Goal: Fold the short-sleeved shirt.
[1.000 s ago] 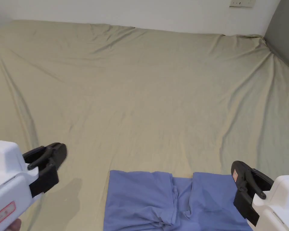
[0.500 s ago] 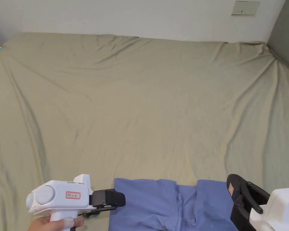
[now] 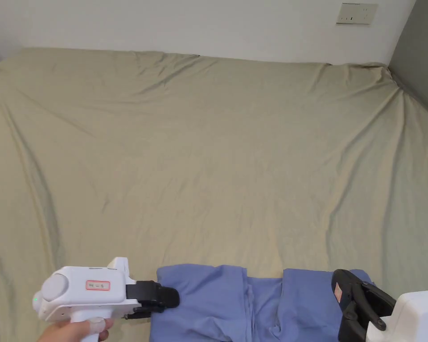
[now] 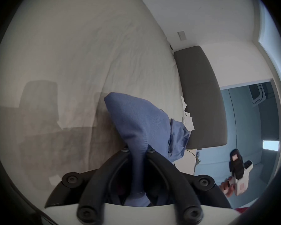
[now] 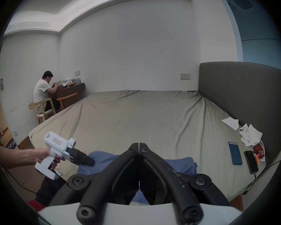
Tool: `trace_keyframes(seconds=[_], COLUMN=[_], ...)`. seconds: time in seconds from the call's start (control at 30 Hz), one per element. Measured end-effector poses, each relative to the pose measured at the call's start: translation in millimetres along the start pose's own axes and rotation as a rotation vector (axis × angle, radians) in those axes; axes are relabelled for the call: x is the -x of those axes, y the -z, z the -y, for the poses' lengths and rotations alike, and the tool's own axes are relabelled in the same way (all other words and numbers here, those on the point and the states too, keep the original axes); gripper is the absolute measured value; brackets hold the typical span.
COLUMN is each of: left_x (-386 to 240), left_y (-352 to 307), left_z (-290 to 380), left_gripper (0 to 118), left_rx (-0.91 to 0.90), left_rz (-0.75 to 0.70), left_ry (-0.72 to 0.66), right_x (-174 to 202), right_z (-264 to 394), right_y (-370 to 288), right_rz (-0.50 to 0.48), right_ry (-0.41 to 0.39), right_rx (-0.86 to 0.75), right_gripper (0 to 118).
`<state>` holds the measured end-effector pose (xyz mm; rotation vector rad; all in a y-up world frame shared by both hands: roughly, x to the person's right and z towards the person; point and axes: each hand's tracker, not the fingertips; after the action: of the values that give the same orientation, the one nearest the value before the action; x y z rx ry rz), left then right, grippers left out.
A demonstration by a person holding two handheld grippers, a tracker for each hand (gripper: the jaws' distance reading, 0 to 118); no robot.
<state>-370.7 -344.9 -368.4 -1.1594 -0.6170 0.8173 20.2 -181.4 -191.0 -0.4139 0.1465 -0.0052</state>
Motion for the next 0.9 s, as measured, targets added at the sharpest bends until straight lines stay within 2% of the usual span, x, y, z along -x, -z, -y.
trace_keyframes(seconds=[0.1, 0.27, 0.4, 0.43, 0.5, 0.57, 0.67, 0.83, 0.9], left_x=[-1.7, 10.1, -9.4, -18.7, -41.4, -63.1, -103.2, -147.4, -156.1], left_y=[-32.5, -98.6, -141.4, -147.9, -151.6, -144.1, -111.3, -17.1, 25.9], left_z=[-7.1, -30.5, -39.1, -41.2, -40.8, -41.1, -29.2, -12.7, -3.5], left_gripper=[11, 11, 11, 11, 11, 11, 11, 11, 11], left_rx=[-0.006, -0.063, -0.076, -0.073, -0.083, -0.079, -0.032, 0.123, 0.164], left_rz=[-0.002, -0.189, -0.440, -0.474, -0.454, -0.456, -0.398, -0.324, -0.337], left_ry=[-0.003, 0.021, 0.105, 0.114, 0.129, 0.142, 0.253, 0.339, 0.347], right_x=[-0.4, -0.5, 0.6, 1.8, 4.2, 5.1, 6.1, 2.4, -2.6], right_z=[-0.4, -1.2, -0.5, -0.5, -1.2, -0.9, -0.4, 3.6, 6.0], right_y=[1.3, 4.9, 8.3, 9.3, 11.2, 11.8, 13.4, 9.6, 7.4], right_rz=[0.003, 0.004, -0.007, -0.010, -0.014, -0.022, -0.024, -0.018, -0.006], right_ry=[-0.004, 0.003, -0.002, -0.006, -0.007, 0.000, 0.007, 0.016, 0.026], right_rx=[0.000, 0.004, 0.010, 0.011, 0.014, 0.013, 0.015, 0.020, 0.025], right_gripper=[0, 0, 0, 0, 0, 0, 0, 0, 0])
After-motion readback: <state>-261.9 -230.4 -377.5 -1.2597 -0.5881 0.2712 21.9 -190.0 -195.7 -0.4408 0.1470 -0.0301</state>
